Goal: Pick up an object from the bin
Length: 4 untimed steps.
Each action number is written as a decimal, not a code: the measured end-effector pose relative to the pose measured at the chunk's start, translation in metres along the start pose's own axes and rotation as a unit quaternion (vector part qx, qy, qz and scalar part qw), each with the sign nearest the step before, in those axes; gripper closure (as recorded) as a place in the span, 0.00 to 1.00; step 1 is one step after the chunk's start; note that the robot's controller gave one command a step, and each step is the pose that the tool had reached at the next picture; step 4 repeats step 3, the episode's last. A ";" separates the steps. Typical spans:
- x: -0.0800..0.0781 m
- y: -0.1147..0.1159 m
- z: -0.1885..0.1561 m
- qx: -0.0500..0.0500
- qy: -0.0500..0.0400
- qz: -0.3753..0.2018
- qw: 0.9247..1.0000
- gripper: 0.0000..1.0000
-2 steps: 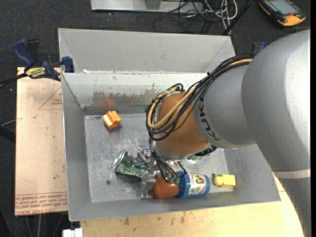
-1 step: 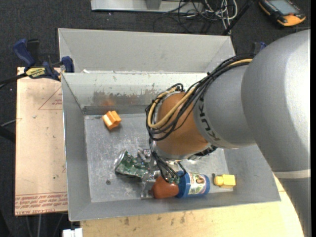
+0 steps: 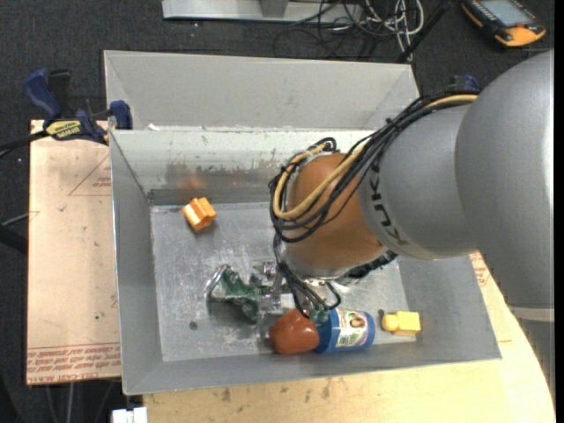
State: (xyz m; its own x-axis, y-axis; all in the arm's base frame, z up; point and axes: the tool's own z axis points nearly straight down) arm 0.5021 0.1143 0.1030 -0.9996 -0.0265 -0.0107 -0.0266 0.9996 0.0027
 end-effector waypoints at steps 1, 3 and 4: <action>0.004 0.005 -0.060 0.001 0.007 -0.022 1.000 1.00; -0.008 0.021 -0.180 0.001 0.005 -0.088 0.996 1.00; -0.008 0.021 -0.180 0.001 0.005 -0.088 0.996 1.00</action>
Offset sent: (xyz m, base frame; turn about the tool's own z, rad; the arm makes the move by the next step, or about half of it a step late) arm -0.0038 -0.0071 0.1631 -0.0248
